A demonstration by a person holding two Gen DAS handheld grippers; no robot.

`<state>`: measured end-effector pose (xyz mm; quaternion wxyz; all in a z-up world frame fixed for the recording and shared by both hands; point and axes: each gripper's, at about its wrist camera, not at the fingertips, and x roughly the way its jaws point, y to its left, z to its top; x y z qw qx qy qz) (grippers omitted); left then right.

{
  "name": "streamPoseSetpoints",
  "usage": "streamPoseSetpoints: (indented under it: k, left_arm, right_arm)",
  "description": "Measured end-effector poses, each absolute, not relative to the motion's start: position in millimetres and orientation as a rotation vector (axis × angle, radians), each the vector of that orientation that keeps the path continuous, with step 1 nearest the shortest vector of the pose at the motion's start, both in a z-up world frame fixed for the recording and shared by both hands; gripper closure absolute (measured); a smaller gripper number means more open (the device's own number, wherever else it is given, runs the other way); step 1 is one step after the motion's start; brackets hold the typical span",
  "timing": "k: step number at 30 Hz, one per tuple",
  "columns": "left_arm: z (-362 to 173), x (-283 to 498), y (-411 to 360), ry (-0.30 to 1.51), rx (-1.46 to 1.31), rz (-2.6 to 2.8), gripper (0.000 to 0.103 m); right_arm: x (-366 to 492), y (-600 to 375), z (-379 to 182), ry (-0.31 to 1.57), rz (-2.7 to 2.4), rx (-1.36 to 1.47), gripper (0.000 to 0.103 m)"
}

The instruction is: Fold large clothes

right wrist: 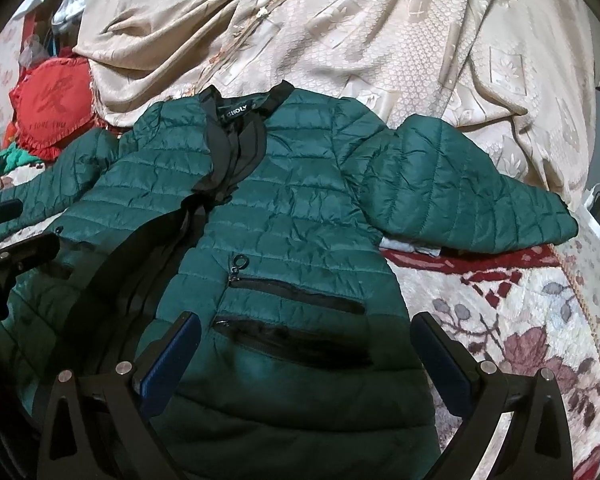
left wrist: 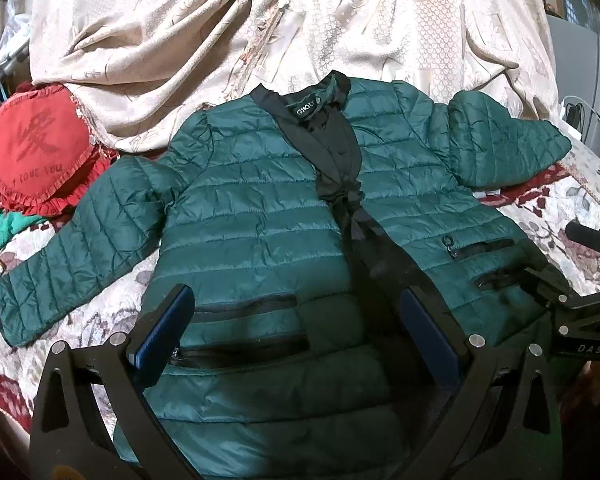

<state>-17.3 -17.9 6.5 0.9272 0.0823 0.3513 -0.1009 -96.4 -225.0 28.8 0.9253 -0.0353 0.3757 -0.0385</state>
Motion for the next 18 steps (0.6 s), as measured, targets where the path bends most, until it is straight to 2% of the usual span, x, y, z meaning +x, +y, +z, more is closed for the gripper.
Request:
streamPoseSetpoints:
  k: [18]
  left_arm:
    - [4.5, -18.6, -19.3, 0.722, 0.187, -0.200, 0.000]
  right_arm:
    - [-96.3, -224.5, 29.4, 0.770, -0.080, -0.072, 0.000]
